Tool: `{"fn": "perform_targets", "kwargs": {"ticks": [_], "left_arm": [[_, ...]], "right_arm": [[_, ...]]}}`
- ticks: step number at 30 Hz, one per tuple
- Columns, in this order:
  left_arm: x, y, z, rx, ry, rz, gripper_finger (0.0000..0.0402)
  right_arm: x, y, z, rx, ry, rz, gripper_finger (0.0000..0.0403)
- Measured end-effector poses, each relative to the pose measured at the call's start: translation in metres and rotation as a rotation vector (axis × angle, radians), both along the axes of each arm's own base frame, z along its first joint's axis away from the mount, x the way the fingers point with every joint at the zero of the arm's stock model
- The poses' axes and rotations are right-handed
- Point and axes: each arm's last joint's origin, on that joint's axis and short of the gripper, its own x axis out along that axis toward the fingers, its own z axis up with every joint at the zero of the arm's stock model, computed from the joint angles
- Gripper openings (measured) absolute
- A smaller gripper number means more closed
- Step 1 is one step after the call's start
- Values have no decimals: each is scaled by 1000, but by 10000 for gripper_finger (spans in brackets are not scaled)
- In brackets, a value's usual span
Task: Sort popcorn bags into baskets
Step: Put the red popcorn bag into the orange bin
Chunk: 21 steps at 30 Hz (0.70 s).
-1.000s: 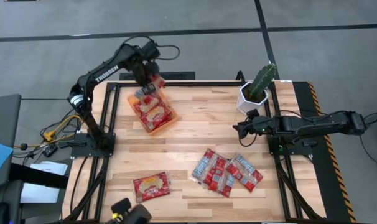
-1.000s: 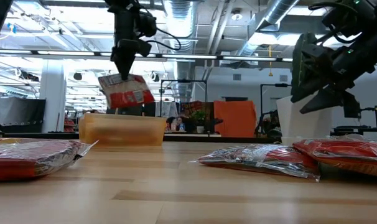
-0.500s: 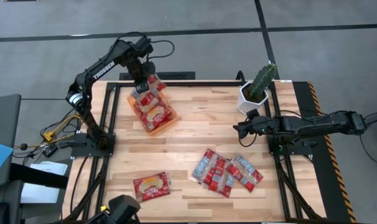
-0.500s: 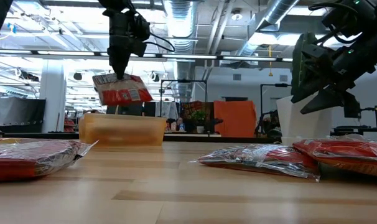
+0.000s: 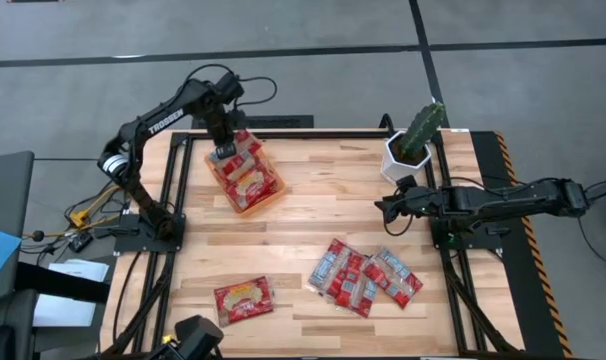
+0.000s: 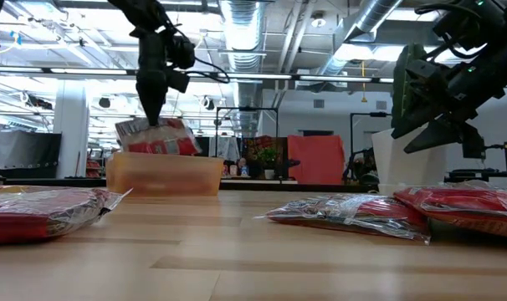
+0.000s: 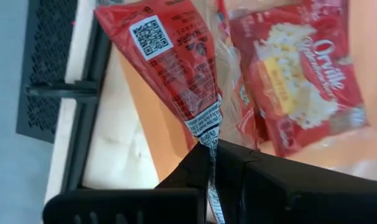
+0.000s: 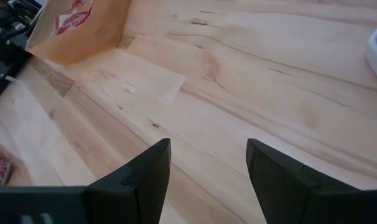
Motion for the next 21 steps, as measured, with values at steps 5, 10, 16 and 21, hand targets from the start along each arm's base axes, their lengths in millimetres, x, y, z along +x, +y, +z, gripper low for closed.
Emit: {"fn": "perform_targets", "kwargs": {"ticks": [5,10,16,21], "left_arm": [[-5,1,-20,-12,35,-28,0],[-7,-1,-42,-30,42,-37,0],[-5,-2,-47,-56,-1,-43,0],[-3,1,-46,-21,-25,-51,9]], "right_arm": [[0,0,0,-4,0,-6,234],[0,0,0,3,-4,-13,234],[0,0,0,2,-4,-13,234],[0,0,0,2,-4,-13,234]]}}
